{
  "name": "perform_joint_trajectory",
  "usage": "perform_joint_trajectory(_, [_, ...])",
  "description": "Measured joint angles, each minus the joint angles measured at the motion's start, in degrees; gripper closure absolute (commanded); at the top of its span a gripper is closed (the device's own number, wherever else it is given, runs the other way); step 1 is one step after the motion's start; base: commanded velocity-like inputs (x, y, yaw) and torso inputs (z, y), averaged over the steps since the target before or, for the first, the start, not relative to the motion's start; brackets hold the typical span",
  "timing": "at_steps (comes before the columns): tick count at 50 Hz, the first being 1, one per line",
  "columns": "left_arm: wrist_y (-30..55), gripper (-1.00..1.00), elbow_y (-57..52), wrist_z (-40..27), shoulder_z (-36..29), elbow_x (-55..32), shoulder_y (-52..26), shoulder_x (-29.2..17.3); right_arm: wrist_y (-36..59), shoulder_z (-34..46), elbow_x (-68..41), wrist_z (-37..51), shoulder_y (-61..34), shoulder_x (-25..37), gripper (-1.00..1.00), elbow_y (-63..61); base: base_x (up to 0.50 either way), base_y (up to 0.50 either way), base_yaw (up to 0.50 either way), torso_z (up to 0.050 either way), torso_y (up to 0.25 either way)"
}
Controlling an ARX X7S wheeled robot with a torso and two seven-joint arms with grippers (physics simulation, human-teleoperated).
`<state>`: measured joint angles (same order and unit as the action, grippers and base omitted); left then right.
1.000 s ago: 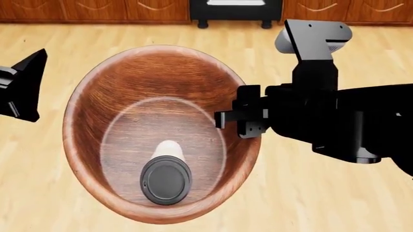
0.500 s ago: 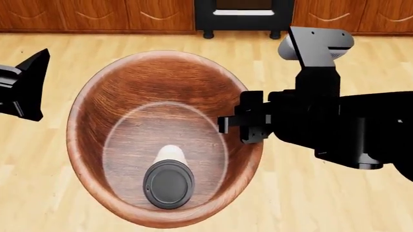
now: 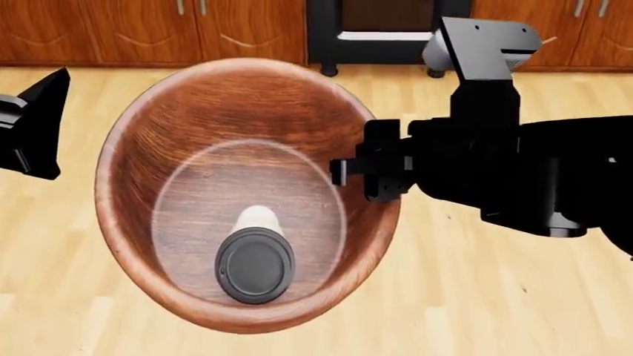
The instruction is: Place the cup inside the bowl on the dining table and move the bowl to any counter.
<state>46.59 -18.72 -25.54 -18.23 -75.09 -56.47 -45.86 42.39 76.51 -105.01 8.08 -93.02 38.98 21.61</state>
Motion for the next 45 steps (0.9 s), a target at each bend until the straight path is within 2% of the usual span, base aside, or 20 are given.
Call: perform_joint_trajectory(45, [-0.46, -1.00, -0.70, -1.08, 0.22, 0.58, 0.30, -0.98, 3.11, -0.41, -0.10, -0.94, -3.63, -0.08, 1.00, 3.03, 0.50, 0.16, 0.00, 0.000, 0.002])
